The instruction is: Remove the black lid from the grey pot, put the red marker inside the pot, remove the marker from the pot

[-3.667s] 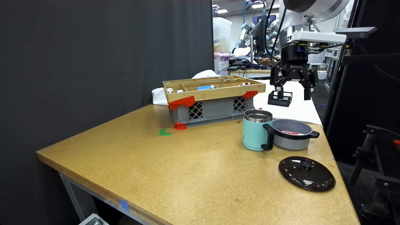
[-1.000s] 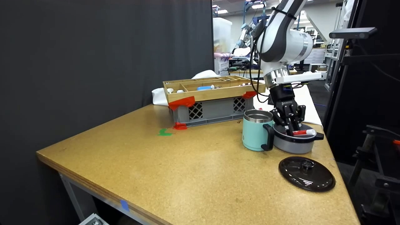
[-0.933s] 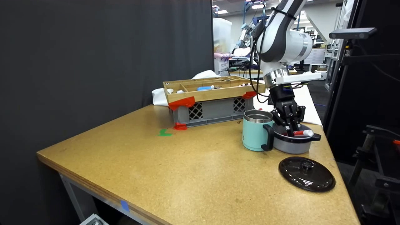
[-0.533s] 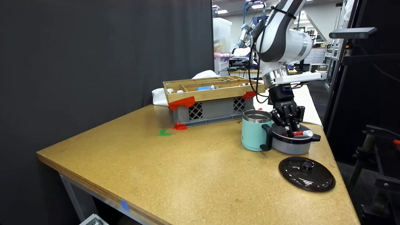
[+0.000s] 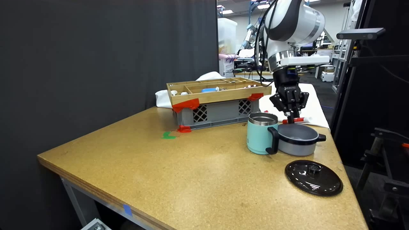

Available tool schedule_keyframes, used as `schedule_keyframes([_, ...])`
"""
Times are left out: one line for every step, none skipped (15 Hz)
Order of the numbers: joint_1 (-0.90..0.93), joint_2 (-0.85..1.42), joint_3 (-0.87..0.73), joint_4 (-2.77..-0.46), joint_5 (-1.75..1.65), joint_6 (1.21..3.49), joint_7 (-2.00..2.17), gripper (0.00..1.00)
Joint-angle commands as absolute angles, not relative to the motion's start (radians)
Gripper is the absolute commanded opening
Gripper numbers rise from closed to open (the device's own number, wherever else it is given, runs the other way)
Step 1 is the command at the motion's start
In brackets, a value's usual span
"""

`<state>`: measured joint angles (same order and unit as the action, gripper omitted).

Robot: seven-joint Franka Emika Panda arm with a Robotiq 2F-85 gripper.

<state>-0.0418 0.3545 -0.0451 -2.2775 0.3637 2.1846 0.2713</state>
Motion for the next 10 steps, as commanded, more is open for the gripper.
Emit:
schedule_keyframes([-0.029, 0.238, -0.053, -2.346, 0.34, 2.191, 0.309, 0.05])
schedule_keyframes([-0.026, 0.211, -0.052, -2.355, 0.334, 2.191, 0.319, 0.05])
schedule_keyframes([-0.021, 0.182, -0.049, -2.369, 0.326, 2.196, 0.329, 0.05])
schedule_keyframes([-0.014, 0.157, -0.044, -2.38, 0.316, 2.199, 0.339, 0.05])
schedule_keyframes([-0.004, 0.135, -0.038, -2.392, 0.309, 2.203, 0.349, 0.05])
schedule_keyframes([0.009, 0.111, -0.028, -2.409, 0.3, 2.212, 0.353, 0.05])
schedule_keyframes([0.022, 0.09, -0.018, -2.422, 0.289, 2.216, 0.361, 0.05])
schedule_keyframes([0.034, 0.067, -0.006, -2.434, 0.283, 2.215, 0.362, 0.05])
schedule_keyframes([0.047, 0.047, 0.007, -2.443, 0.276, 2.208, 0.367, 0.05])
schedule_keyframes([0.061, 0.022, 0.022, -2.458, 0.268, 2.211, 0.379, 0.05])
